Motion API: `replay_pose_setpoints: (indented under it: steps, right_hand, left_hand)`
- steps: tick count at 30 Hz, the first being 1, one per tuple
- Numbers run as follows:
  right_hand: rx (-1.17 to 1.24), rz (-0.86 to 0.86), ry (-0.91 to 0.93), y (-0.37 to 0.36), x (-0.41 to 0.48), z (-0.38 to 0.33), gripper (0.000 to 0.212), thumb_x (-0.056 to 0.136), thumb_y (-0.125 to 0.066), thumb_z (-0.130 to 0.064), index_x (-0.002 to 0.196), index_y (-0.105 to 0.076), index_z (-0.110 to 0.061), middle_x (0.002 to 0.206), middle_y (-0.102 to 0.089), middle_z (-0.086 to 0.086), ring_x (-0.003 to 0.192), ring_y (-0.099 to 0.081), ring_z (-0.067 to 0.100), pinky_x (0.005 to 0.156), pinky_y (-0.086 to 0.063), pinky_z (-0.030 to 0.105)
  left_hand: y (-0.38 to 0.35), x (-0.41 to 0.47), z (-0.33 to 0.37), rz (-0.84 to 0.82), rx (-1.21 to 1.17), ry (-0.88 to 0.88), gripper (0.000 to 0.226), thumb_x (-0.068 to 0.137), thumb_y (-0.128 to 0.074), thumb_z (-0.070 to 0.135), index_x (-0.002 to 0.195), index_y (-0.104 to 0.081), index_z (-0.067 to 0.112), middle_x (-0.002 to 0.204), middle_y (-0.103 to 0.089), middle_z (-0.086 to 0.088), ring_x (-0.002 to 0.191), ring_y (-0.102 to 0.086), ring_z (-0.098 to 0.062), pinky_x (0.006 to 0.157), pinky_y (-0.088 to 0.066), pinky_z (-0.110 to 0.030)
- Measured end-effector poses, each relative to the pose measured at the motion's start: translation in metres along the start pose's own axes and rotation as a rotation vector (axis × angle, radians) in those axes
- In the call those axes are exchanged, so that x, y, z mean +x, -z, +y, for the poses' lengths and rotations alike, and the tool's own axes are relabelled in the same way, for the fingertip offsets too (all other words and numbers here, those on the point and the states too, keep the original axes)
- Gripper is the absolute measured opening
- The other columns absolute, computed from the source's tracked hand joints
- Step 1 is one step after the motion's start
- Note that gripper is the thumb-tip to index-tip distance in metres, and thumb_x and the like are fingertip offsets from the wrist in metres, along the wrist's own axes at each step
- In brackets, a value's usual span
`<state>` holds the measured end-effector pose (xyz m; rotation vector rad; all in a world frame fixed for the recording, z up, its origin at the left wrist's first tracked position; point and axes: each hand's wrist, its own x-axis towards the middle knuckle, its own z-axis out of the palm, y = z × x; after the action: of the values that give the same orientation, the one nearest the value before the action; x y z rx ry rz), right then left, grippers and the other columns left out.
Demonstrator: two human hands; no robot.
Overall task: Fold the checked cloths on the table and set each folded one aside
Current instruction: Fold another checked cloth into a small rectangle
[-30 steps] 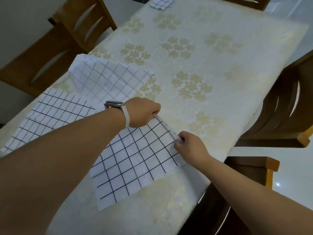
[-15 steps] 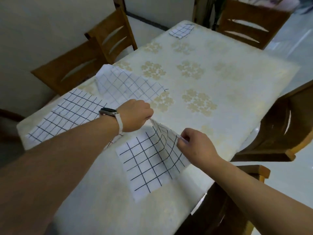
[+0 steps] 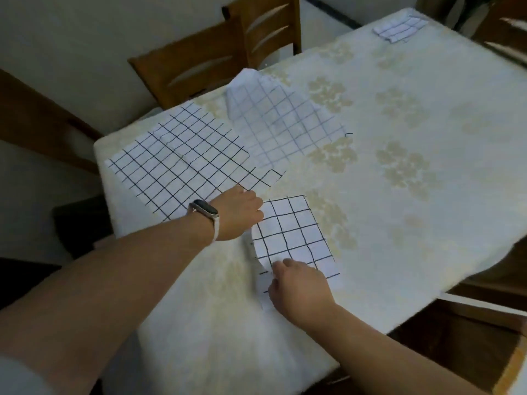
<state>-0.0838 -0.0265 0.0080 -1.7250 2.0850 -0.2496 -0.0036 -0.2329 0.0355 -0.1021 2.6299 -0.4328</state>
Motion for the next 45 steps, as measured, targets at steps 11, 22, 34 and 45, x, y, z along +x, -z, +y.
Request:
replay_pose_setpoints:
  steps: [11,22,34,45]
  right_hand:
    - [-0.146,-0.137,0.065,-0.059,0.011,0.005,0.023,0.057,-0.077,-0.025,0.076,-0.066,-0.017,0.068,-0.058,0.001,0.055,-0.057,0.022,0.042,-0.031,0.027]
    - [-0.172,-0.213,0.190,-0.040,0.006,0.016,0.049,0.080,-0.047,-0.062,0.081,-0.066,-0.017,0.077,-0.060,0.001,0.066,-0.060,0.022,0.053,-0.047,0.033]
    - [-0.276,-0.155,0.225,0.036,0.116,0.068,0.034,0.091,-0.049,-0.031,0.119,-0.053,-0.013,0.116,-0.053,0.010,0.106,-0.052,0.030,0.082,-0.045,0.038]
    - [-0.431,-0.316,0.289,0.033,0.173,0.079,0.057,0.081,-0.061,-0.041,0.129,-0.044,-0.016,0.124,-0.043,0.010,0.113,-0.046,0.031,0.087,-0.043,0.040]
  left_hand:
    - [-0.058,0.002,0.028,-0.034,-0.137,0.186,0.033,0.085,-0.047,0.004,0.116,-0.051,0.015,0.115,-0.052,-0.007,0.107,-0.047,-0.029,0.085,-0.038,-0.041]
    - [-0.060,-0.006,0.032,-0.038,-0.344,0.358,0.029,0.088,-0.046,0.013,0.115,-0.048,0.021,0.117,-0.050,-0.002,0.106,-0.047,-0.023,0.088,-0.041,-0.037]
    - [-0.041,0.020,0.027,-0.030,-0.567,0.421,0.036,0.096,-0.042,0.034,0.128,-0.041,0.018,0.123,-0.049,-0.005,0.111,-0.048,-0.025,0.085,-0.040,-0.039]
    - [-0.058,0.043,0.027,0.013,-0.622,0.565,0.040,0.090,-0.051,0.046,0.117,-0.047,0.017,0.118,-0.050,-0.006,0.109,-0.050,-0.028,0.086,-0.043,-0.041]
